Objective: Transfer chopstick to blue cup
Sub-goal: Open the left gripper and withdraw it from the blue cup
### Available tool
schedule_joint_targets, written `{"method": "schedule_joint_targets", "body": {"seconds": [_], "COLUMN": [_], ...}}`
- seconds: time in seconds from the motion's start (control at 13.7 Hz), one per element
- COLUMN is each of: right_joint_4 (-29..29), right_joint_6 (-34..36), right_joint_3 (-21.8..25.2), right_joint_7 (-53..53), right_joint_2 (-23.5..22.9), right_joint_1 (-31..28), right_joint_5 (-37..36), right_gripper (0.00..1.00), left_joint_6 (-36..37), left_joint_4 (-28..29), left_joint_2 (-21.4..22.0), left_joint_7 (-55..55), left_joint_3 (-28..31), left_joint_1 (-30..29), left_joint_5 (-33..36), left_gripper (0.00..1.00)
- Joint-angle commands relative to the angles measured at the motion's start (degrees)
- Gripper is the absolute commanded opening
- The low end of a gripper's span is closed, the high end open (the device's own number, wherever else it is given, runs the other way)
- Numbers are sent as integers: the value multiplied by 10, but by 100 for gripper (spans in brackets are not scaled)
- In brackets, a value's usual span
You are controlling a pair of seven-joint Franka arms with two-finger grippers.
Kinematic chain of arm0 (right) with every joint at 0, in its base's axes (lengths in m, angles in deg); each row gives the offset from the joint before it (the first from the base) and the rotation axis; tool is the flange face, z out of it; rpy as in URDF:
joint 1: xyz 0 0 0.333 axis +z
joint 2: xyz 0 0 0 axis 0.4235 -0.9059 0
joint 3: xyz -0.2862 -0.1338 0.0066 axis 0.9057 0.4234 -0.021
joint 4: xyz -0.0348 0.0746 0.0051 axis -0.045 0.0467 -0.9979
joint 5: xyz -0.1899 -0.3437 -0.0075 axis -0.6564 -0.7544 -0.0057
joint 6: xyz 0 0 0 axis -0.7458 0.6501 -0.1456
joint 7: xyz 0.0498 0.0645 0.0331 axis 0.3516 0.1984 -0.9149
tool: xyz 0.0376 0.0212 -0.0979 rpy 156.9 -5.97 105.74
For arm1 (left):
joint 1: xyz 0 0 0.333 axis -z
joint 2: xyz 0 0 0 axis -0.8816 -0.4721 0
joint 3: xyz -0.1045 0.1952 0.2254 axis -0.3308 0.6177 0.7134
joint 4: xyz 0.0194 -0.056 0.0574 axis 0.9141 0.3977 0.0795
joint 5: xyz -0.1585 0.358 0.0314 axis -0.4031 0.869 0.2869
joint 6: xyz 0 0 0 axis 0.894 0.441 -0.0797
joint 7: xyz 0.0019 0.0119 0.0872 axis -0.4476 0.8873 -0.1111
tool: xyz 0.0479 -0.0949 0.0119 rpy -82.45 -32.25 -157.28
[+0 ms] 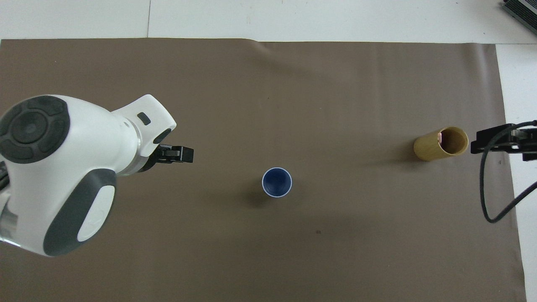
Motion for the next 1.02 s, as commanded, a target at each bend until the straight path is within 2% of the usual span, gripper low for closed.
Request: {"method": "schedule_joint_targets", "body": {"seconds": [0.0,0.15,0.22,0.44,0.58,0.73,0.95], "right_joint_4": [11,12,17,53,75,131,186], "right_joint_6": [7,7,-17,-82,-106,-186,-229], "right_joint_3": [-2,-10,-10,-2,-2,-2,-2], "right_joint_7": [-16,-22,-59,-327,-492,-677,-777], "right_joint_2": [11,13,13,13,11,12,13], "right_joint_1": [-15,-7,-8,-30,-40,-41,-67], "right_joint_5": [3,1,4,5,5,24,90], "right_gripper": [100,100,100,100,100,100,100], "left_joint_6": [78,126,156,227,246,269,265], "left_joint_4": [-53,-105,-141,-196,-226,-246,-234], "left_joint_2": [6,5,-2,-21,-34,-40,-31], "left_joint_7": [-37,-96,-106,-140,-149,-178,-188], "left_joint_3": [-8,-7,-6,-6,-6,-6,-6], "left_joint_1": [-63,-102,-117,-139,-157,-169,-184], "left_joint_5": [7,2,2,9,9,9,6], "left_gripper": [100,100,100,100,100,100,100]}}
